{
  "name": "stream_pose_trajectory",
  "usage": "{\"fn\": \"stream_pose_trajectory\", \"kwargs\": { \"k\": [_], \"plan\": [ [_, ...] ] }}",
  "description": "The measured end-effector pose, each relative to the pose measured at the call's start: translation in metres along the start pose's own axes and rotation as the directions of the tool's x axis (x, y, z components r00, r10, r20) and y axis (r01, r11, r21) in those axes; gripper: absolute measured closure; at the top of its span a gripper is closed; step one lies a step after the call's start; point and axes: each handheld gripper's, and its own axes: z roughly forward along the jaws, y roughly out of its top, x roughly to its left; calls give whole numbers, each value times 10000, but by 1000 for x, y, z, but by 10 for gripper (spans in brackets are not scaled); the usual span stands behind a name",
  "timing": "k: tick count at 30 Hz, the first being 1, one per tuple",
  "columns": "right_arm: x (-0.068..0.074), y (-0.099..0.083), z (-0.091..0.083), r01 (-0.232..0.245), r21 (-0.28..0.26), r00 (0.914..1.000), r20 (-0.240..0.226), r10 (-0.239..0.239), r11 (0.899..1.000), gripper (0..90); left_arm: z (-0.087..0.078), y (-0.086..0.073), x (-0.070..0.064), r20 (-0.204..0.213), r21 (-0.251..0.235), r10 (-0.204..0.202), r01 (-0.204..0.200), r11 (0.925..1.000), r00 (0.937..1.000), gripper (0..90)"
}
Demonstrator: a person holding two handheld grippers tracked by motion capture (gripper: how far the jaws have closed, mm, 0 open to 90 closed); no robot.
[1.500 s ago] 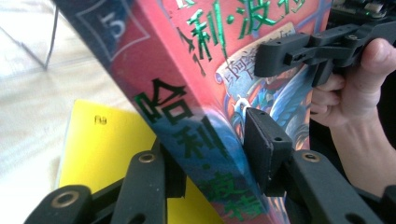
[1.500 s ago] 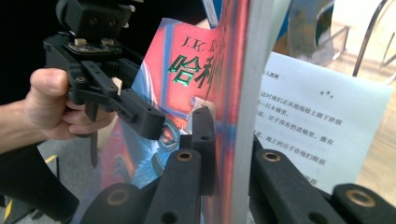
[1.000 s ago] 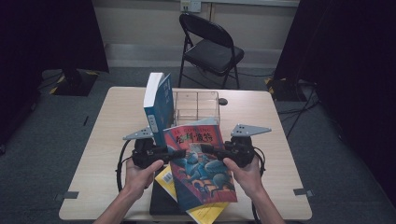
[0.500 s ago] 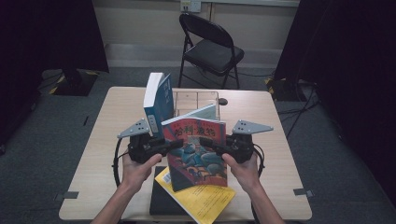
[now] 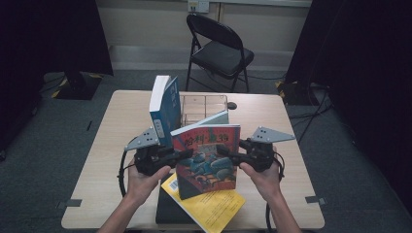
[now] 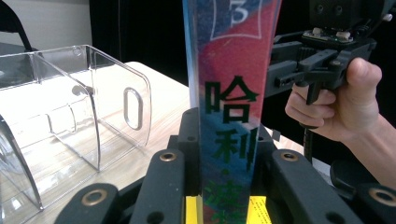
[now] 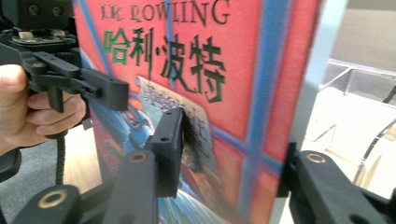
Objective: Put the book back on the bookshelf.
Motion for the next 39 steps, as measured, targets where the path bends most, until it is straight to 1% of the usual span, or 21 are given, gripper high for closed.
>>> {"fn": "stream_pose_trajectory", "kwargs": {
  "k": [1,3,5,6,8,10,13,15,19,21,22,24,26,27,30,32,33,34,36,37,39],
  "plan": [
    [0,0,-1,-3,-14,10000,15,4,10000,537,0,0,-1,11,-44,9,-8,10000,10000,739],
    [-1,1,-5,152,13,9990,431,-152,9999,494,-1,-1,-3,-42,-22,114,-114,9999,9999,740],
    [-4,2,-9,-16,-101,9991,414,20,9999,455,-2,-1,-5,-22,-17,175,-175,9998,9998,741],
    [-7,2,-10,-60,-110,9994,345,64,9999,430,-2,-1,-6,-45,12,273,-273,9996,9996,741],
    [-13,1,-11,-456,70,9990,-9,456,9989,407,-3,-1,-7,-32,24,370,-370,9993,9993,742],
    [-17,-3,-10,-550,31,9983,-167,551,9985,387,-3,-1,-8,-18,16,377,-377,9993,9993,742],
    [-23,-10,-4,-705,213,9971,-275,711,9973,376,-3,-1,-7,2,1,368,-368,9993,9993,742],
    [-25,-13,-2,-830,255,9953,-473,841,9962,375,-2,-1,-7,13,-1,370,-370,9993,9993,742],
    [-23,-15,4,-741,435,9941,-758,773,9963,409,-3,-1,-9,8,31,384,-384,9993,9993,741],
    [-20,-15,4,-499,437,9978,-421,518,9978,464,-3,-1,-8,39,47,339,-339,9994,9994,739],
    [-20,-14,3,-610,410,9968,-487,629,9973,484,-4,-1,-7,12,60,278,-278,9996,9996,736],
    [-20,-14,1,-596,338,9968,-508,612,9977,532,-1,-2,-7,-19,50,214,-214,9998,9998,726],
    [-19,-14,-1,-583,279,9955,-729,602,9979,559,2,-4,-7,-142,128,155,-154,9998,9998,709],
    [-19,-13,-1,-530,285,9955,-768,551,9982,570,3,-4,-7,-298,158,174,-170,9997,9994,704],
    [-17,-12,-1,-477,280,9951,-850,499,9985,609,3,-5,-3,-416,167,72,-65,9998,9991,694],
    [-16,-11,-2,-519,199,9916,-1177,539,9985,649,3,-7,1,-430,139,-87,93,9999,9990,683],
    [-15,-11,-1,-480,178,9899,-1326,500,9987,650,3,-7,3,-387,115,-264,268,9996,9989,671],
    [-12,-10,1,-380,234,9908,-1290,407,9990,645,3,-7,3,-370,100,-264,268,9996,9990,677],
    [-9,-8,5,-255,327,9937,-1082,289,9991,635,3,-6,3,-253,158,-125,129,9998,9996,707],
    [-8,-8,6,-215,369,9953,-934,249,9991,603,2,-5,1,-188,186,-80,83,9998,9998,721],
    [-10,-8,7,-304,421,9968,-723,334,9987,569,2,-5,-2,-15,191,121,-121,9997,9999,732]
  ]
}}
